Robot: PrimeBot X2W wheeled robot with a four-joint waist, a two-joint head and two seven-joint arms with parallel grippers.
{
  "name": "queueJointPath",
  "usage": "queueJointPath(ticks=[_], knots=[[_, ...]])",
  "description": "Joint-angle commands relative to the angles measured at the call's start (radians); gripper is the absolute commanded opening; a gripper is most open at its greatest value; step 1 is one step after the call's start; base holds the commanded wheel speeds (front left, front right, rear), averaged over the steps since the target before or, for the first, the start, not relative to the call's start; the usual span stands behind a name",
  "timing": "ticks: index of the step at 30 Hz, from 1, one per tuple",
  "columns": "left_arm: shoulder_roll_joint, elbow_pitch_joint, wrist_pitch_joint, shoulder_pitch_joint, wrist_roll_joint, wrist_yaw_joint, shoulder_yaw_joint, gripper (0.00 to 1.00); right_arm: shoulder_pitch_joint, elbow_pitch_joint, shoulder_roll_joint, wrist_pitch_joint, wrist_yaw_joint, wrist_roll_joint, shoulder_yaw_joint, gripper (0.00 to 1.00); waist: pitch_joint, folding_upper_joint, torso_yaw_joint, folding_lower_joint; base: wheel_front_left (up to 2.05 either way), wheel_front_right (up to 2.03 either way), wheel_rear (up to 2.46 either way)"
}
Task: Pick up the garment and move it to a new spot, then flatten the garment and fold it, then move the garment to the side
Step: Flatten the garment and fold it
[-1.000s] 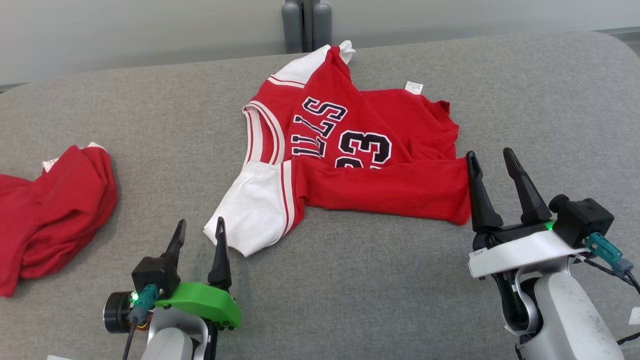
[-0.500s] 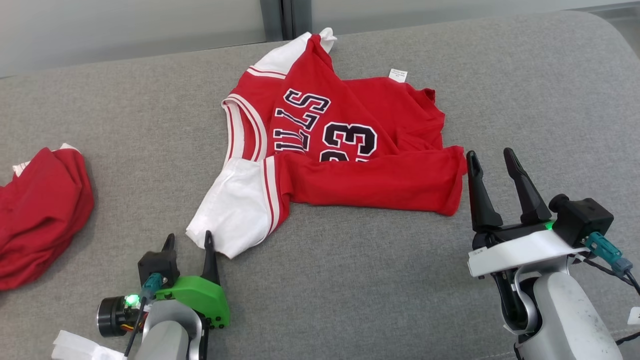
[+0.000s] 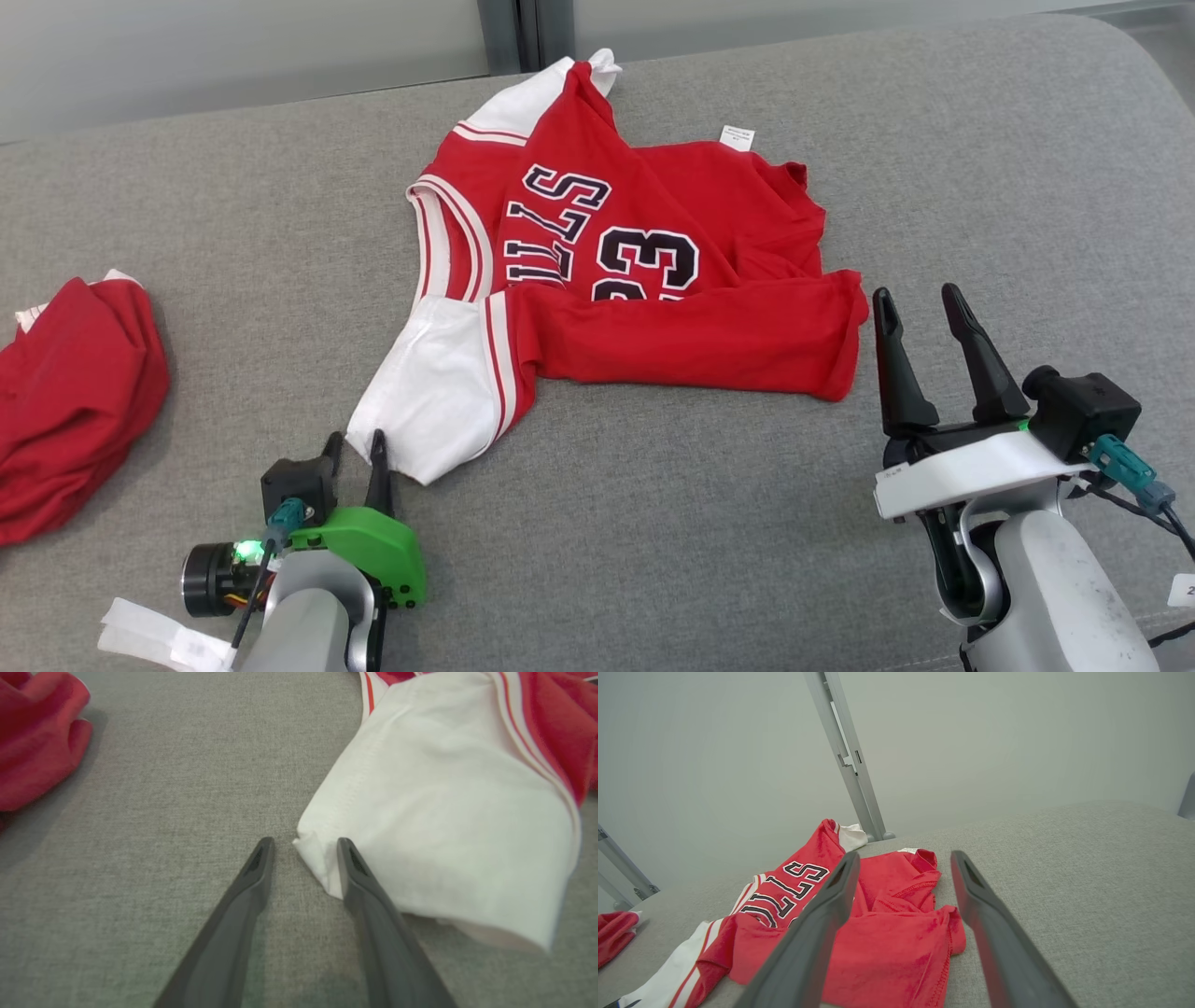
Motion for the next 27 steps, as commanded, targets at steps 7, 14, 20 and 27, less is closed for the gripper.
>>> queueJointPath(ticks=[7,14,20,27], knots=[[0.002,-0.123,0.002,0.018,-0.004,0.004,0.027,0.00,-0.020,0.045,-0.017,0.009,0.000,0.019,-0.020,1.00,-0.004,0.0000,0.031,0.0000,0.00,0.00,0.00],[-0.001,-0.310,0.002,0.068,0.022,0.009,0.038,0.00,-0.085,0.187,-0.067,0.038,0.000,0.024,-0.075,1.00,0.003,0.0000,0.075,0.0000,0.00,0.00,0.00],[-0.002,-0.406,0.002,0.074,0.018,-0.015,-0.007,0.04,-0.197,0.355,-0.106,0.095,0.000,0.099,-0.064,1.00,0.028,0.0000,0.111,0.0000,0.00,0.00,0.00],[-0.002,-0.450,0.002,0.050,-0.009,-0.003,-0.080,0.00,-0.308,0.543,-0.185,0.125,0.000,0.107,0.028,1.00,0.064,0.0000,0.151,0.0000,0.00,0.00,0.00]])
